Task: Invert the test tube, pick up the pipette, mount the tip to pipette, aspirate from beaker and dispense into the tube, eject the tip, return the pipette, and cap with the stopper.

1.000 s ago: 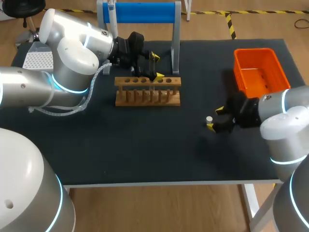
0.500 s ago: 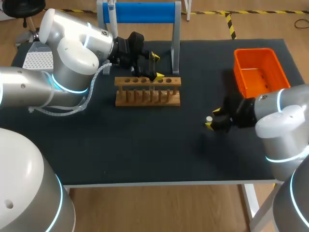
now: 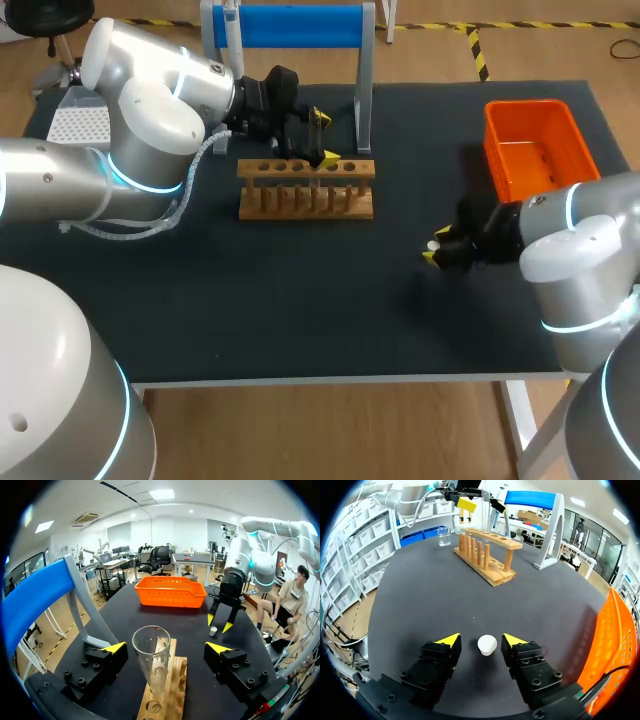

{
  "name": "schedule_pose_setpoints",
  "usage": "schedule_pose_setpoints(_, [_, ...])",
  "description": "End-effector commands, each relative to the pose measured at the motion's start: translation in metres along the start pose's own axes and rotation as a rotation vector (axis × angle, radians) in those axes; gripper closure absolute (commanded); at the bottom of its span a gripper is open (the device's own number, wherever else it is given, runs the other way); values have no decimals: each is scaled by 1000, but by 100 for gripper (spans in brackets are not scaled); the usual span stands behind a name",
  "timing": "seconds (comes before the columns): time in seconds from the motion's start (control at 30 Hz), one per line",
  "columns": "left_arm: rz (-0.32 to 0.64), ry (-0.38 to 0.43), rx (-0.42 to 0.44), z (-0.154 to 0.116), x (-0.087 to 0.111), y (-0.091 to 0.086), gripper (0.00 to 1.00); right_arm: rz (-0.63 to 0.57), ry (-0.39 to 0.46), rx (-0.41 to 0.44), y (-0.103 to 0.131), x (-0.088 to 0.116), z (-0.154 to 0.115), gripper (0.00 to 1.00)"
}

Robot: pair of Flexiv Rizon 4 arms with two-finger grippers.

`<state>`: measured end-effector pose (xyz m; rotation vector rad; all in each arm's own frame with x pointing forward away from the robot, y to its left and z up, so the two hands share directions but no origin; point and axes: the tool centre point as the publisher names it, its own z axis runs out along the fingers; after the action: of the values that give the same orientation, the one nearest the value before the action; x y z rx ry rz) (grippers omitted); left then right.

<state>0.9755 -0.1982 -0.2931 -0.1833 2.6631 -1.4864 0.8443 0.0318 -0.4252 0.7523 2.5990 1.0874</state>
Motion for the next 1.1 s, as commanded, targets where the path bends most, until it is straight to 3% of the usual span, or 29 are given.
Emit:
schedule_pose_setpoints(0.03, [0, 3, -1, 0, -1, 0, 0, 1, -2, 6, -1, 0, 4, 50])
schedule_pose_setpoints(1.1, [0, 3, -1, 0, -1, 0, 0, 15, -4, 18, -5, -3, 6, 56])
